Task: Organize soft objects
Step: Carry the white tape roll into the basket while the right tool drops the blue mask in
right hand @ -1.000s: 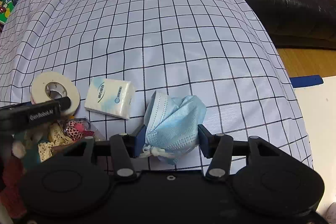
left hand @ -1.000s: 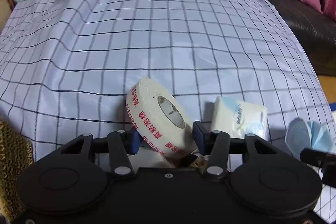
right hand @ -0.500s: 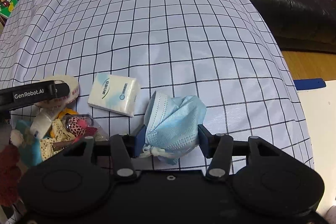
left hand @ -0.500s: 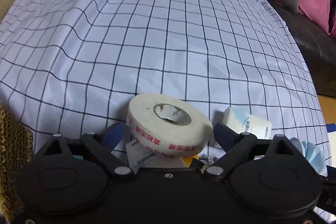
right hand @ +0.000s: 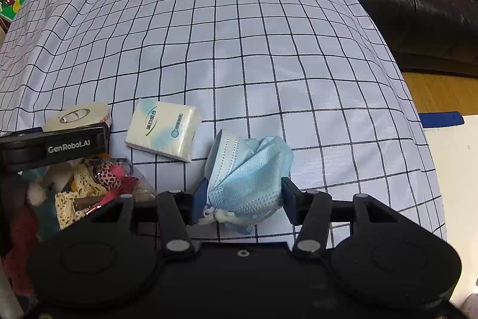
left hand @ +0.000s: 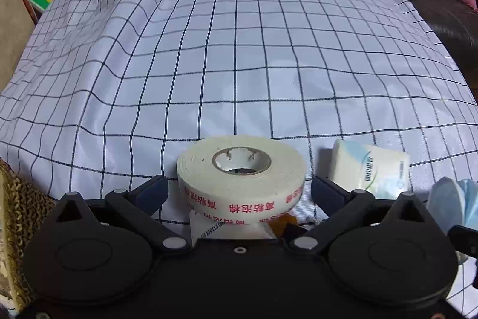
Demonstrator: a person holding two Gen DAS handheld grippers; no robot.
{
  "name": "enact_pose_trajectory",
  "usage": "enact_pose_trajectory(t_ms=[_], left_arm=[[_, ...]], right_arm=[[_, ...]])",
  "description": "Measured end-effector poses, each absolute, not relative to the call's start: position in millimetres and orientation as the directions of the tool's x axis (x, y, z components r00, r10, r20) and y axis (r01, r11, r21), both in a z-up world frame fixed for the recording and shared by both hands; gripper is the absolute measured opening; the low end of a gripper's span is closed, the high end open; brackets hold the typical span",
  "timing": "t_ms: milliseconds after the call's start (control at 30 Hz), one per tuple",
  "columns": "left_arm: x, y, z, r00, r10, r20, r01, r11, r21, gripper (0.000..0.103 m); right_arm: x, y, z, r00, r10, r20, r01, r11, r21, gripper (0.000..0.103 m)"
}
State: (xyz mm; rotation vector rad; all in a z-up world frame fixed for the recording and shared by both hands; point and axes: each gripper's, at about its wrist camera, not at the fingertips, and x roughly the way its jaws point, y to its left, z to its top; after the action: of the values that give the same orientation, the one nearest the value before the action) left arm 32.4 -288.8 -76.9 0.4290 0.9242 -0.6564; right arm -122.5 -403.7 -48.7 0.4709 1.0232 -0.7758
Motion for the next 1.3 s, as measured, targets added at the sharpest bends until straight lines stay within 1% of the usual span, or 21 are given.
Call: enact_pose_trajectory(t_ms=[267, 467, 700, 833, 1100, 1300], left_arm=[[35.6, -275.7, -74.0, 0.394, -0.387, -0.834, 0.671, 0.741, -0.026, 0.084], [31.6, -273.5, -57.4, 0.419, -0.402, -0.814, 0.671, 0.741, -0.020, 0.084], [26.4, -255.9, -23.2, 0.430, -0.433, -0.793, 0.665, 0.746, -0.046, 0.085], [20.9, -242.1, -5.2, 0.456, -0.436, -0.776, 0.663, 0.748, -0.031, 0.085], [18.5, -199.2, 30.2, 0.510, -0.427, -0.747, 0.628, 0.778, -0.016, 0.085], [24.1, -154.4, 50.5, 0.560, -0.394, -0.729, 0.575, 0.818, -0.001, 0.085]], right_arm=[[-123.9, -406.3, -50.3, 0.291, -0.350, -0.890, 0.767, 0.642, -0.002, 0.051], [-124.8, -405.5, -45.8, 0.296, -0.362, -0.884, 0.770, 0.639, -0.004, 0.052], [-129.0, -405.2, -33.8, 0.313, -0.363, -0.878, 0.783, 0.622, 0.022, 0.051], [-130.6, -401.9, -28.0, 0.324, -0.366, -0.873, 0.785, 0.619, 0.032, 0.049], [-126.8, -392.0, -11.4, 0.364, -0.364, -0.857, 0.782, 0.619, 0.070, 0.049], [-111.4, -367.1, 2.3, 0.416, -0.345, -0.841, 0.741, 0.665, 0.093, 0.049]])
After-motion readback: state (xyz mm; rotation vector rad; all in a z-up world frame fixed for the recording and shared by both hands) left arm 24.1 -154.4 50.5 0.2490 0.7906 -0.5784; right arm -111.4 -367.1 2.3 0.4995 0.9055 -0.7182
